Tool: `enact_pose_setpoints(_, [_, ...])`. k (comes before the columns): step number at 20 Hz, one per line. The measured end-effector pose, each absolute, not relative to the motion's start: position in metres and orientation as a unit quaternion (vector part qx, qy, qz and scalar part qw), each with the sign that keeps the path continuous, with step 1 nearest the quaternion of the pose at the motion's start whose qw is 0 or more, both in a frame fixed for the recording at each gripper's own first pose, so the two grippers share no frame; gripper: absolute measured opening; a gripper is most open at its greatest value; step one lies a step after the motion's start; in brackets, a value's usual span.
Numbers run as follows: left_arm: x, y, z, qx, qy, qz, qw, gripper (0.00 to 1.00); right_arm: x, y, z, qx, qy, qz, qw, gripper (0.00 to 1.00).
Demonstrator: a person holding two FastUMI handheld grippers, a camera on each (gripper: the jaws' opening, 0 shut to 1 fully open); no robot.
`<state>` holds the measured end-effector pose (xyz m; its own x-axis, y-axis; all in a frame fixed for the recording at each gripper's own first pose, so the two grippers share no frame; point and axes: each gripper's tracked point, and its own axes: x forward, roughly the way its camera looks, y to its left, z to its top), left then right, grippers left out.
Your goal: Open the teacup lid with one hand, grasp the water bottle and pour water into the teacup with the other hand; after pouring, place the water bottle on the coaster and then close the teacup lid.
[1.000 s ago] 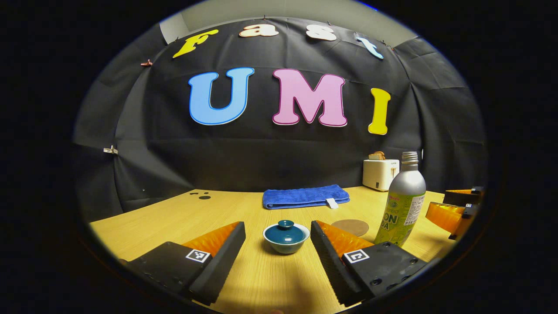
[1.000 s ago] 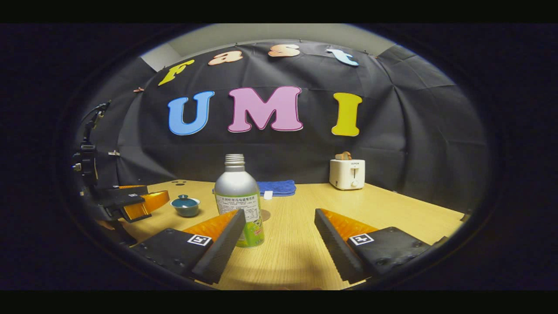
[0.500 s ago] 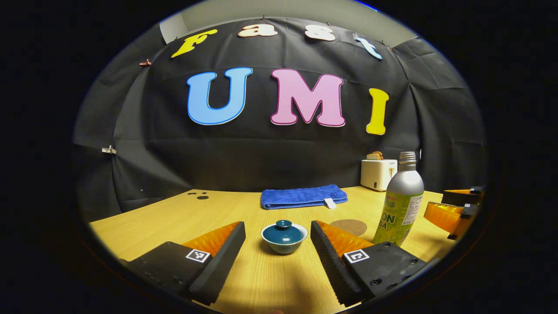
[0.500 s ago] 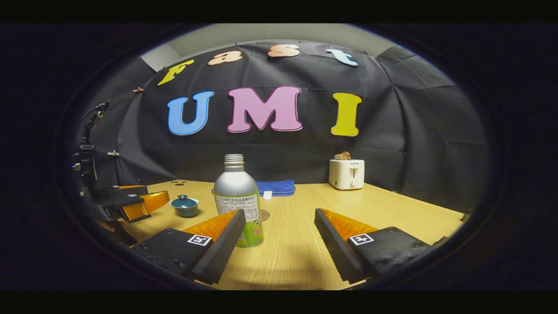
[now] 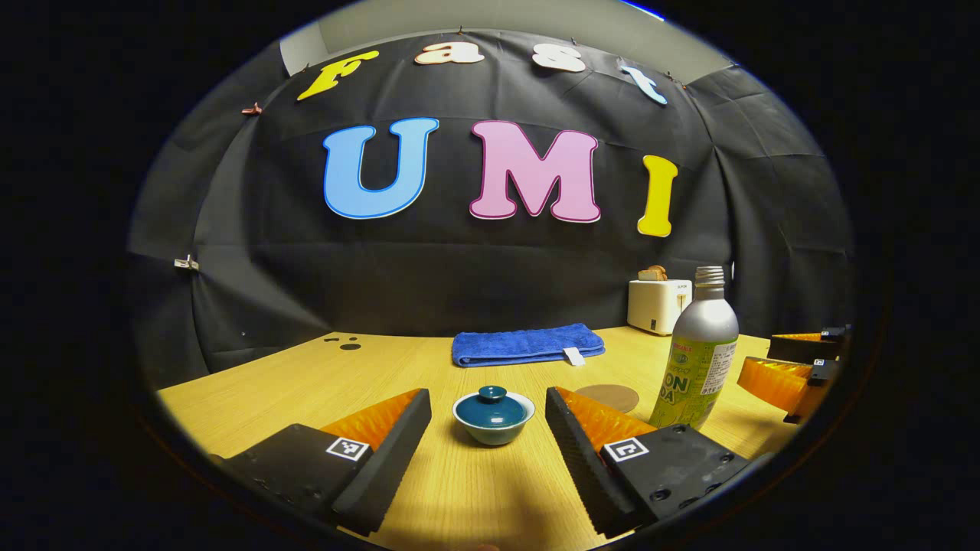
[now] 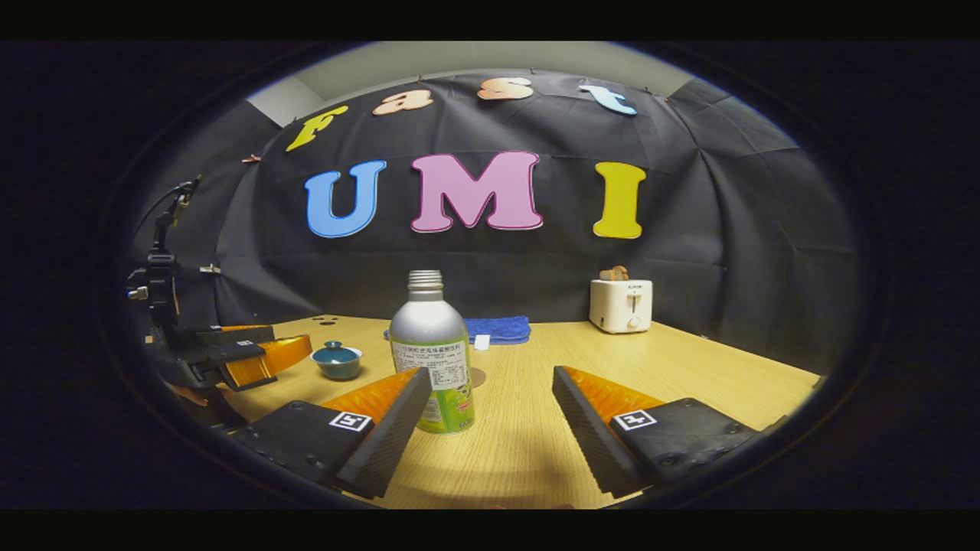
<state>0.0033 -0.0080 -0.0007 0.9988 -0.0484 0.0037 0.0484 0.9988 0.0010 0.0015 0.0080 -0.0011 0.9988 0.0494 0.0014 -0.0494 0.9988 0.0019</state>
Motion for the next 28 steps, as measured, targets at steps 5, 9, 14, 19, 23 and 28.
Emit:
enact_pose_setpoints(5, [0.019,-0.007,0.0,0.001,-0.001,-0.037,0.999,0.96,0.0,0.012,-0.002,0.001,0.0,0.036,0.999,0.98])
enact_pose_setpoints(9, [0.047,-0.008,-0.002,0.005,0.007,-0.049,0.999,0.95,0.001,0.011,-0.001,0.001,0.0,0.035,0.999,0.98])
enact_pose_setpoints(14, [0.085,-0.022,-0.016,0.028,0.05,-0.089,0.994,0.96,0.002,0.012,-0.001,0.001,-0.001,0.037,0.999,0.98])
enact_pose_setpoints(19, [0.106,-0.022,-0.024,0.036,0.084,-0.09,0.992,0.86,0.0,0.014,-0.002,0.002,0.0,0.043,0.999,0.98])
enact_pose_setpoints(23, [0.113,-0.025,-0.031,0.052,0.105,-0.091,0.989,0.69,0.001,0.016,-0.002,0.002,0.0,0.048,0.999,0.98])
enact_pose_setpoints(28, [0.117,-0.019,-0.03,0.059,0.107,-0.071,0.99,0.42,0.002,0.016,-0.002,0.002,0.0,0.049,0.999,0.98])
